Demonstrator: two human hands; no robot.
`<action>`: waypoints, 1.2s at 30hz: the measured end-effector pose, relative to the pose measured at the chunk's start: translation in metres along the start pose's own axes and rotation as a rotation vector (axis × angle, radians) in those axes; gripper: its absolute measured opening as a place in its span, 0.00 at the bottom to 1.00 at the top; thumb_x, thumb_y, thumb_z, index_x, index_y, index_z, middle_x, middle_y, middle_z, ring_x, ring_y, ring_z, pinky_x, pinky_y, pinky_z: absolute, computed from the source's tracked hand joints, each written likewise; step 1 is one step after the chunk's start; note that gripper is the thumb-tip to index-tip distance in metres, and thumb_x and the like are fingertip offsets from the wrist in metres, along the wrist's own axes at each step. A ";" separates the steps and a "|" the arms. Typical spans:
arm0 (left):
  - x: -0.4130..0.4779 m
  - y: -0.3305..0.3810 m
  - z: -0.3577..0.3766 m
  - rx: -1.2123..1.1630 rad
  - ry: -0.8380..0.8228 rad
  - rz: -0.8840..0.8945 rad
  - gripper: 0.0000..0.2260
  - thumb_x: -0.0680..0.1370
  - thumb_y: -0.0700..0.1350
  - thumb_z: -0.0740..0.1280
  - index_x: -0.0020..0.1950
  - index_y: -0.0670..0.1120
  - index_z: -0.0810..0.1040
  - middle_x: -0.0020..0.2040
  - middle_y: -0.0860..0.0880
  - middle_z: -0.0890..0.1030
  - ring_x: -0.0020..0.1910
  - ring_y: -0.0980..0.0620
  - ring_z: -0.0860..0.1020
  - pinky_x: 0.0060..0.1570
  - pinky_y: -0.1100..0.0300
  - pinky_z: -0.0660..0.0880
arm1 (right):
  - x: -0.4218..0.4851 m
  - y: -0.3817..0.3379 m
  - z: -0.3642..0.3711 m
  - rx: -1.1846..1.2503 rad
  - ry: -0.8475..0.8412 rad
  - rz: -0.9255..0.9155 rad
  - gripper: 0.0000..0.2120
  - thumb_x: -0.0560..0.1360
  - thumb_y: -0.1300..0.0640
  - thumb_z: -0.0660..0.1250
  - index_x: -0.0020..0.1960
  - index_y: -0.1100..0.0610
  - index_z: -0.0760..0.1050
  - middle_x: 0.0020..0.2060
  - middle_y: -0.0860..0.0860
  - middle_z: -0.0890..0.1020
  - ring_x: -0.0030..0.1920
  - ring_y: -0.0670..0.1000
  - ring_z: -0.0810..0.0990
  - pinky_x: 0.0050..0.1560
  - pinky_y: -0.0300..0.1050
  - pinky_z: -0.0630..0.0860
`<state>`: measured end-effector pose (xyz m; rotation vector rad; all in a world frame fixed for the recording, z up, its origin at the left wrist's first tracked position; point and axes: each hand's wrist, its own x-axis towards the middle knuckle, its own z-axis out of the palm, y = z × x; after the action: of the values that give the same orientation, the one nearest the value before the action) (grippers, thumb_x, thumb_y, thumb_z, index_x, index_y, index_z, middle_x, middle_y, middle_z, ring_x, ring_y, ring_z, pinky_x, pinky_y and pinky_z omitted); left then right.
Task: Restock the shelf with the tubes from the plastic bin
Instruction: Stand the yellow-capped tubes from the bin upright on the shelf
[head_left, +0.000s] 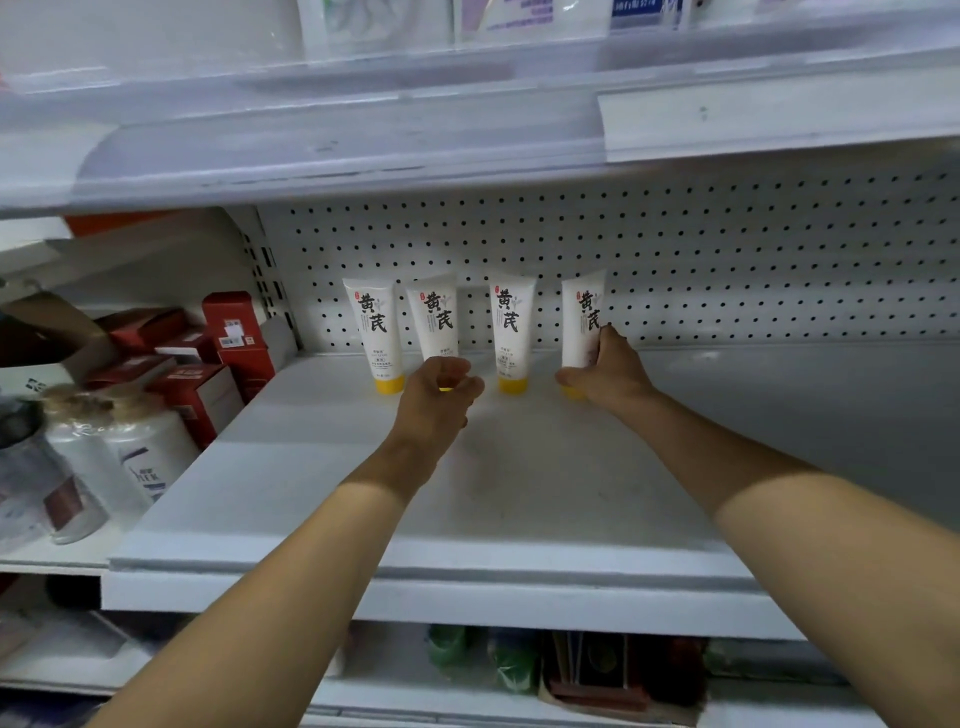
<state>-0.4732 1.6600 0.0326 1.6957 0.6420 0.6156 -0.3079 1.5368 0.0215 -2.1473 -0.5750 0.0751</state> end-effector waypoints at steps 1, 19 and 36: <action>0.000 0.000 0.000 0.001 -0.003 -0.002 0.11 0.78 0.41 0.66 0.60 0.44 0.75 0.46 0.52 0.76 0.47 0.50 0.76 0.51 0.52 0.78 | 0.000 0.000 0.001 0.001 0.006 0.009 0.24 0.68 0.57 0.76 0.56 0.60 0.67 0.52 0.54 0.74 0.54 0.55 0.76 0.44 0.44 0.70; -0.067 -0.019 -0.081 0.294 0.046 0.205 0.04 0.76 0.47 0.66 0.50 0.53 0.77 0.43 0.53 0.81 0.39 0.49 0.82 0.44 0.54 0.79 | -0.131 -0.036 0.003 -0.287 -0.038 -0.118 0.15 0.76 0.52 0.66 0.60 0.53 0.70 0.57 0.50 0.76 0.56 0.54 0.77 0.55 0.48 0.74; -0.254 -0.169 -0.289 0.815 -0.199 -0.065 0.12 0.76 0.57 0.66 0.55 0.54 0.75 0.45 0.58 0.80 0.43 0.55 0.79 0.46 0.56 0.75 | -0.393 -0.095 0.186 -0.485 -0.372 -0.461 0.15 0.77 0.49 0.62 0.63 0.51 0.70 0.59 0.50 0.76 0.58 0.54 0.75 0.51 0.49 0.74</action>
<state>-0.8705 1.7132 -0.0920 2.4349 0.8649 0.1169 -0.7417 1.5558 -0.0777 -2.4146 -1.4122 0.0874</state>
